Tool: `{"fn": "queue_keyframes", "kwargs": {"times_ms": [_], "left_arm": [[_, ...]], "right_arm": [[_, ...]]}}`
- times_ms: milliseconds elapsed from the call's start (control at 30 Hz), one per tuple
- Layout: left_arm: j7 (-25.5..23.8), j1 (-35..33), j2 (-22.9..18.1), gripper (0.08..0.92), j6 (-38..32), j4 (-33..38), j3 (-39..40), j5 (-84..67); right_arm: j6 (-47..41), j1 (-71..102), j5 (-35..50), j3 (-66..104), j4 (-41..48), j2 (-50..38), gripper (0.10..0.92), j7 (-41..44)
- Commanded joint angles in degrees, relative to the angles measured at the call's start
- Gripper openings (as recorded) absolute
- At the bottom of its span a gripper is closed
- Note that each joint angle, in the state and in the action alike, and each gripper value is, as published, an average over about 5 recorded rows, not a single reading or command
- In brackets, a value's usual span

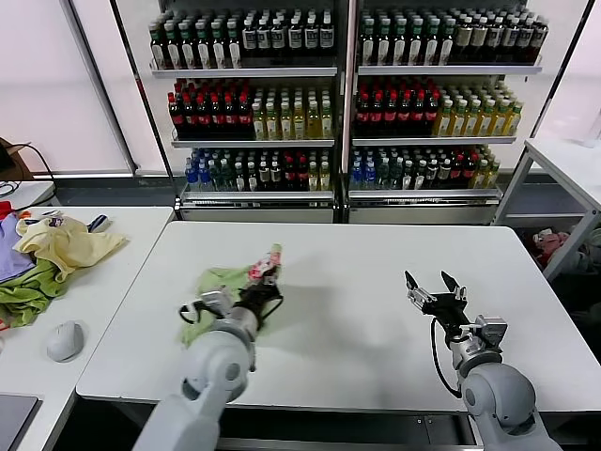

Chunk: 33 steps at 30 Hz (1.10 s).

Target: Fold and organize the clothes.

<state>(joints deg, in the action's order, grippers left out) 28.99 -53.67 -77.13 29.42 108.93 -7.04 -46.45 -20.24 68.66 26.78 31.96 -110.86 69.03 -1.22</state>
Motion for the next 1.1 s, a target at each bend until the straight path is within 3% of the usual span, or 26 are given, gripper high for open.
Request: {"fn": "queue_keyframes", "kwargs": {"times_ms": [33, 133, 400, 633, 867, 1100], "left_arm": [[-1.55, 8.17, -12.89, 0.117, -1.55, -12.72, 13.56, 7.60], [-4.16, 8.68, -13.40, 0.144, -3.84, -13.80, 14.37, 10.81], [-8.74, 4.68, -11.05, 0.363, -7.91, -9.77, 14.26, 17.67], [-9.38, -1.57, -4.92, 0.562, -10.30, -1.29, 8.17, 23.57], [-8.69, -7.36, 2.18, 0.764, -12.50, 2.10, 0.50, 25.92], [-8.41, -12.38, 3.87, 0.822, -14.97, 4.60, -2.11, 28.02]], "right_arm": [[0.13, -0.06, -0.37, 0.29, 0.28, 0.45, 0.823, 0.05], [0.13, -0.03, -0.69, 0.19, 0.35, 0.61, 0.823, 0.06], [-0.18, -0.27, -1.47, -1.11, -0.12, 1.14, 0.823, -0.17], [-0.55, -1.45, -3.54, -7.92, 1.27, 4.08, 0.823, -2.23], [-0.95, -6.85, -9.46, -18.56, 9.60, 11.08, 0.823, -6.70], [-2.66, -13.57, -11.86, -22.19, 18.46, 16.29, 0.823, -10.74]]}}
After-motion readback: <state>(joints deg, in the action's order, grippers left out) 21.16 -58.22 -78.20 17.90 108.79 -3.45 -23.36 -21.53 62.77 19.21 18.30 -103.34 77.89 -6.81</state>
